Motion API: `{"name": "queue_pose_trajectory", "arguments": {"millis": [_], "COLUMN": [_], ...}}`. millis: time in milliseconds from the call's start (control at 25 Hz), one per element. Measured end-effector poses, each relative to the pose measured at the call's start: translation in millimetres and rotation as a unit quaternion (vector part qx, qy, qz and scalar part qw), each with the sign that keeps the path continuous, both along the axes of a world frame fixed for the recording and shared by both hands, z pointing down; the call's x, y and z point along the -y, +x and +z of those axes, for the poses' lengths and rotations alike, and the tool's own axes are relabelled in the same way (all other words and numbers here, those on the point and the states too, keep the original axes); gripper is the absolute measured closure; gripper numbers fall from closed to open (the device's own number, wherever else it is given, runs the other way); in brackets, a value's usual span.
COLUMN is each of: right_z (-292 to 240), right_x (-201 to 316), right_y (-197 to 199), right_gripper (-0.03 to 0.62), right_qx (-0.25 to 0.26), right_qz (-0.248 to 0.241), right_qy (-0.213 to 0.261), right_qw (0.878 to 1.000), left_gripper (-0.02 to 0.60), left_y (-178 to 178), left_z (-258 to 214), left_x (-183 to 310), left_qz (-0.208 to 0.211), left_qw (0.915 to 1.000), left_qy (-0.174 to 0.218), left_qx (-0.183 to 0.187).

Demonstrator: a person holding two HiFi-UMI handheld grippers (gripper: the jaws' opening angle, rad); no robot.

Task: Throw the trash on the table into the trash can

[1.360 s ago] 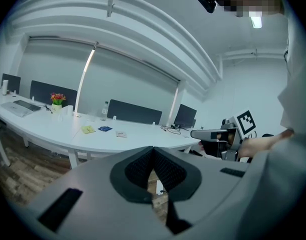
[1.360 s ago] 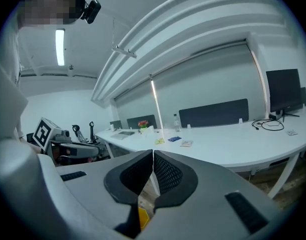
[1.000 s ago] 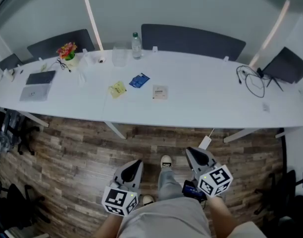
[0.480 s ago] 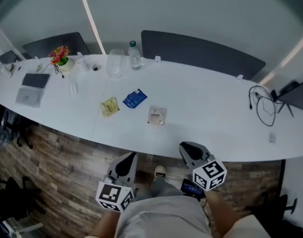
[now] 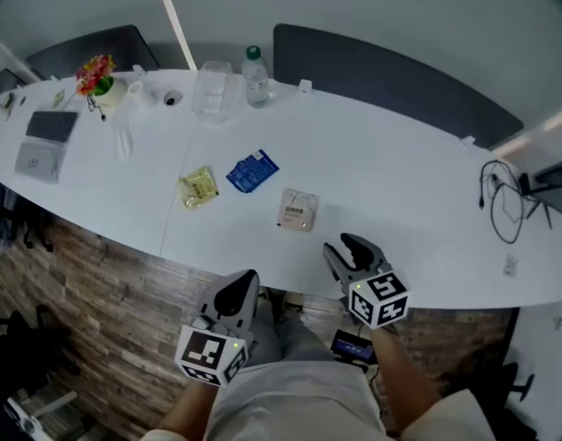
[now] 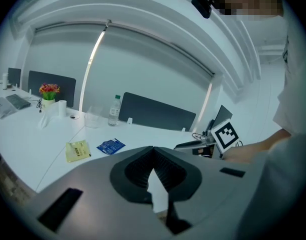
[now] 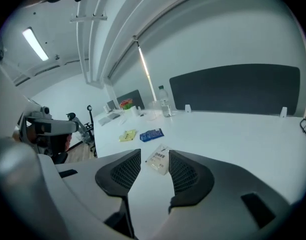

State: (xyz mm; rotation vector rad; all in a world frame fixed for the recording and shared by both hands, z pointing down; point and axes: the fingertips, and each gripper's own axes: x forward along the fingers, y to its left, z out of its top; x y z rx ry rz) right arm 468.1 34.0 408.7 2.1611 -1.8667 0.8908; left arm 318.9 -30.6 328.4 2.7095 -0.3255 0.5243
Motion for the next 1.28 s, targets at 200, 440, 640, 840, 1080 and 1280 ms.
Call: {"name": "queue_pose_trajectory", "arguments": {"millis": [200, 440, 640, 840, 1080, 1280], "right_z": [46.4, 91.3, 115.2, 130.2, 135.1, 130.3], "right_x": [29.4, 63.6, 82.9, 89.2, 91.6, 89.7], "right_y": [8.7, 19.2, 22.0, 24.7, 27.3, 29.5], "right_gripper": [0.354, 0.312, 0.303, 0.301, 0.308, 0.441], "right_qx": [-0.004, -0.011, -0.029, -0.03, -0.05, -0.065], "right_qz": [-0.004, -0.015, -0.029, -0.032, -0.028, -0.021], "right_qy": [-0.062, -0.124, -0.167, -0.194, -0.209, -0.208], "right_qw": [0.998, 0.992, 0.985, 0.98, 0.976, 0.976], "left_gripper": [0.581, 0.581, 0.581, 0.581, 0.581, 0.581], "left_y": [0.4, -5.2, -10.7, -13.2, -14.2, -12.7], "left_z": [21.4, 45.5, 58.0, 62.5, 63.9, 63.8], "left_x": [18.2, 41.0, 49.7, 60.1, 68.6, 67.7], "left_qz": [0.011, 0.003, 0.0, -0.004, -0.007, -0.005], "left_qw": [0.9996, 0.9984, 0.9973, 0.9968, 0.9968, 0.9967], "left_qy": [-0.016, -0.038, -0.052, -0.058, -0.061, -0.063], "left_qx": [0.018, 0.041, 0.051, 0.055, 0.052, 0.051]}}
